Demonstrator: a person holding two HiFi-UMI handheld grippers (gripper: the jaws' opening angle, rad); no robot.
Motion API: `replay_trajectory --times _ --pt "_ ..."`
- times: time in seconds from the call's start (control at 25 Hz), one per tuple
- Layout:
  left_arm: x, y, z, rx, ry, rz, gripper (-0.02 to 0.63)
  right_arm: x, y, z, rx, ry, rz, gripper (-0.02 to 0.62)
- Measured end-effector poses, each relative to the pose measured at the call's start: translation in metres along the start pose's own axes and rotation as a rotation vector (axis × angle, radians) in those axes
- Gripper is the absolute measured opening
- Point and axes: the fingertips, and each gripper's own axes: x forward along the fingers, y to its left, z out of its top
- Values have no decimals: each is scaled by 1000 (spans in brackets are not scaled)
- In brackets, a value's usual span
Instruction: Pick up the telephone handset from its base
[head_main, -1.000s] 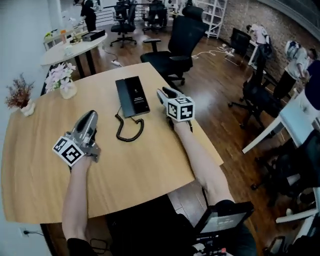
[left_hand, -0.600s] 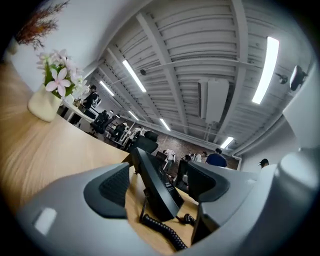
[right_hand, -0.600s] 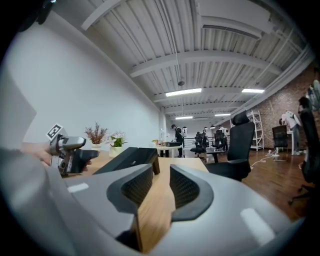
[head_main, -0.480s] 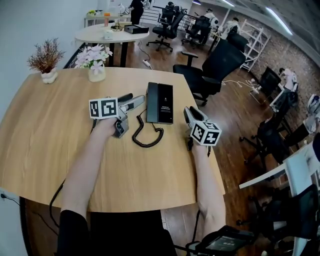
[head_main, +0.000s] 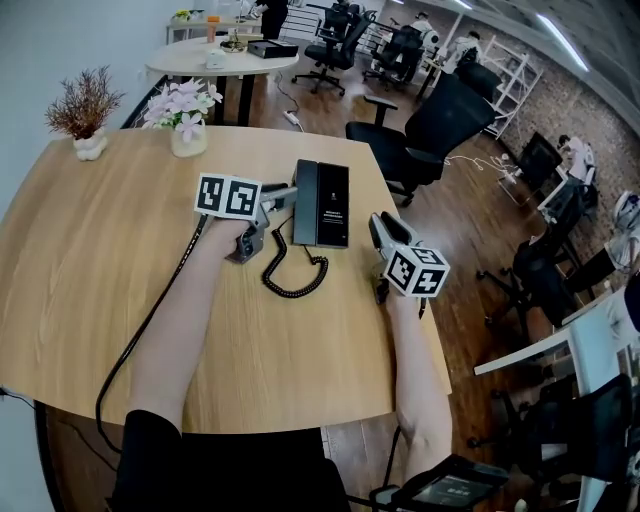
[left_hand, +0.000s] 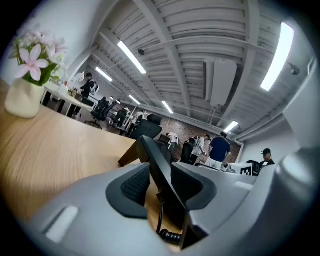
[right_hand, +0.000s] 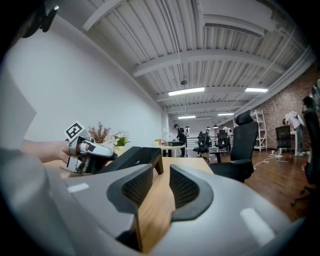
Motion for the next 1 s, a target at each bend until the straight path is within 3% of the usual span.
replay_trajectory --times 0.16,0.28,0.32,0.44,0.6,0.72,0.88,1.0 --pt "3 5 -3 -161 56 -61 162 1 3 -2 -18 8 9 97" --pt "11 6 -2 -256 90 -77 330 1 4 0 -28 6 11 94" --pt "13 8 -2 -282 103 -72 345 1 4 1 -27 5 10 94" --pt "17 12 -7 -319 163 -53 344 1 2 0 -25 7 7 94" --pt "26 6 -22 -258 278 -32 318 1 6 0 -42 12 7 92" --pt "32 7 -25 -249 297 -6 264 1 8 1 -60 11 10 91" --pt "35 -2 -27 -273 287 -70 146 0 11 3 -66 8 12 86" --pt "33 -4 -26 -259 258 -74 139 1 13 2 -77 5 17 81"
